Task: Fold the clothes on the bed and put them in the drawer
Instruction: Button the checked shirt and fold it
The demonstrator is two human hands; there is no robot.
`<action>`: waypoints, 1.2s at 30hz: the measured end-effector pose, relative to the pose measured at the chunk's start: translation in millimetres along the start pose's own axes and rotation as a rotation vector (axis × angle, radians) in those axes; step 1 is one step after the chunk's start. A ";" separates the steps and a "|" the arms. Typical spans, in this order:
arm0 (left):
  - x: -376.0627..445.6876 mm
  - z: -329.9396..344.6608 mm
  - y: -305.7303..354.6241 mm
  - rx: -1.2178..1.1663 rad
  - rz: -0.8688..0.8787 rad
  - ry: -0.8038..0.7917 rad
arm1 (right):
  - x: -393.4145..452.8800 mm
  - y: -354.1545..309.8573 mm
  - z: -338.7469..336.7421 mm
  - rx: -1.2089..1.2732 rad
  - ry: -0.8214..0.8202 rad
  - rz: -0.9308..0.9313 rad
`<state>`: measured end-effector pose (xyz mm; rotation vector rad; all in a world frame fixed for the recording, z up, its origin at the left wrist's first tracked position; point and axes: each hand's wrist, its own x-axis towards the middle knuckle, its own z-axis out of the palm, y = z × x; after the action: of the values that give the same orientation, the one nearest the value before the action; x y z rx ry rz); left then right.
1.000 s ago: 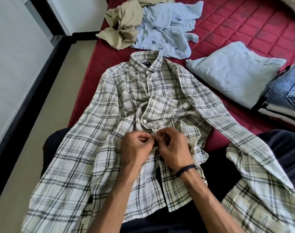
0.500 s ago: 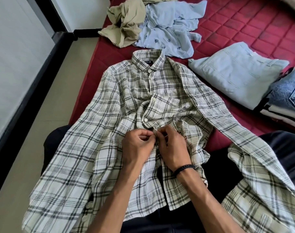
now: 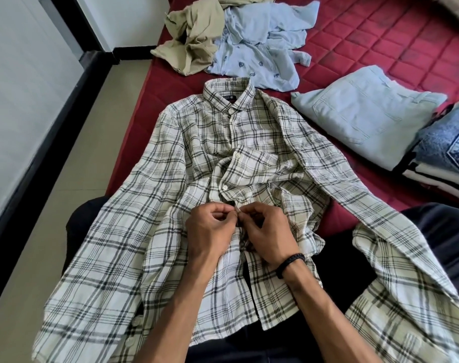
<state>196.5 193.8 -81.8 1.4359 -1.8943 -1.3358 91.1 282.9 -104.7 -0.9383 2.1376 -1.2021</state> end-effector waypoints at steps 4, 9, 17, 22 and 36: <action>0.0 0.0 0.4 -0.025 -0.006 0.002 | -0.3 -0.7 -2.7 0.107 0.010 0.026; 1.4 -2.3 -3.9 -0.022 -0.037 0.008 | -2.3 -5.3 -6.3 0.200 -0.036 0.105; 1.2 -4.0 -10.4 -0.018 -0.015 -0.015 | -0.8 -7.0 0.1 0.271 -0.026 0.198; 1.4 -2.7 -10.0 -0.029 -0.016 -0.007 | -2.6 -7.9 -0.1 0.426 -0.038 0.285; -5.8 -1.7 -8.8 -0.037 0.023 0.008 | -8.4 -5.8 4.2 0.254 0.046 0.249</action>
<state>204.5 198.1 -87.4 1.3950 -1.8656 -1.3462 101.2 285.1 -100.9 -0.5231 2.0052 -1.3358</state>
